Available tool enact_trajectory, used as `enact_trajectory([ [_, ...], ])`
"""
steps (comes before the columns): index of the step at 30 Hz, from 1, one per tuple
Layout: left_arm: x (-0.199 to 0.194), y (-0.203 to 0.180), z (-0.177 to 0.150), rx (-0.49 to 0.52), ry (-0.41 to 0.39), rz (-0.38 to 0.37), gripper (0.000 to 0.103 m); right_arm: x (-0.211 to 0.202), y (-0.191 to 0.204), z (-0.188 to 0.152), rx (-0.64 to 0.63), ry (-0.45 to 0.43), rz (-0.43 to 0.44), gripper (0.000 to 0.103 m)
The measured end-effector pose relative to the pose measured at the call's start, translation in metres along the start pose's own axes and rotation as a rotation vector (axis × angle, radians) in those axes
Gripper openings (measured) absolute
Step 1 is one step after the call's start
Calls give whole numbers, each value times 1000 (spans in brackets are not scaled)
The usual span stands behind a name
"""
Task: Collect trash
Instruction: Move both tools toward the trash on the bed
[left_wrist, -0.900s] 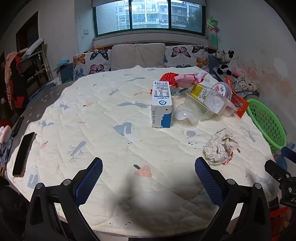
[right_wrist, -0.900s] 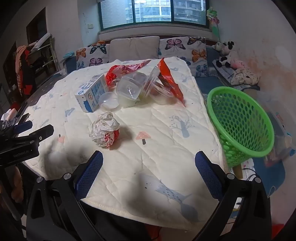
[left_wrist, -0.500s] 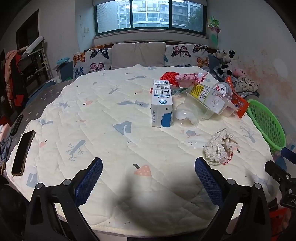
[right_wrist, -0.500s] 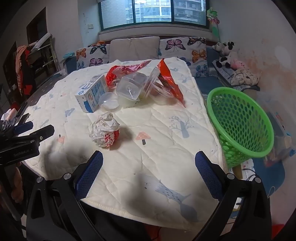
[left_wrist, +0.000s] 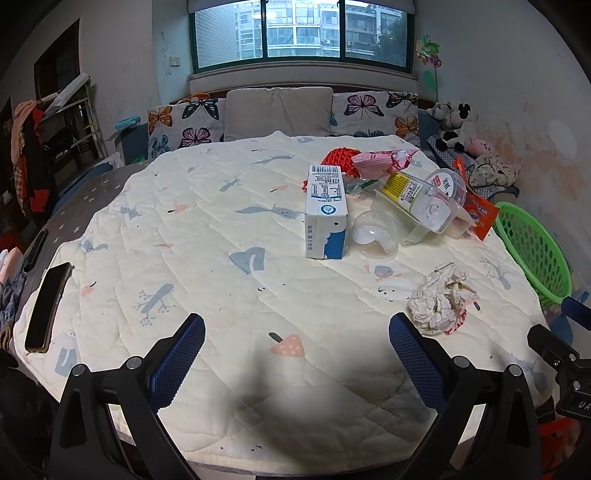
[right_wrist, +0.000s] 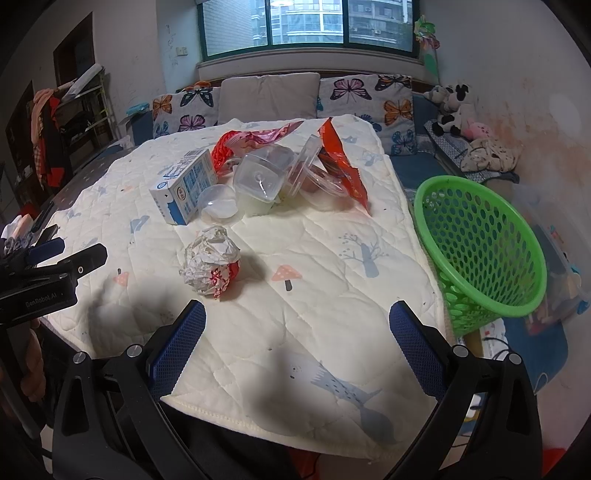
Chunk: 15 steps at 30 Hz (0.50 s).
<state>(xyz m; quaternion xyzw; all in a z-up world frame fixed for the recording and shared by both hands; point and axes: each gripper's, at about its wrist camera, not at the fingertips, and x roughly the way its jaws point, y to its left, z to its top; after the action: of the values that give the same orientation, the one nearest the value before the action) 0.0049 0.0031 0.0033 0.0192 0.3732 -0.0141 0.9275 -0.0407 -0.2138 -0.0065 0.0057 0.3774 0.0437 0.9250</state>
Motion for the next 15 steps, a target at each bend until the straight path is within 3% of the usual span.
enact_trajectory([
  [15,0,1,3,-1,-1,5,97,1,4,3,-4,1,-6,99],
])
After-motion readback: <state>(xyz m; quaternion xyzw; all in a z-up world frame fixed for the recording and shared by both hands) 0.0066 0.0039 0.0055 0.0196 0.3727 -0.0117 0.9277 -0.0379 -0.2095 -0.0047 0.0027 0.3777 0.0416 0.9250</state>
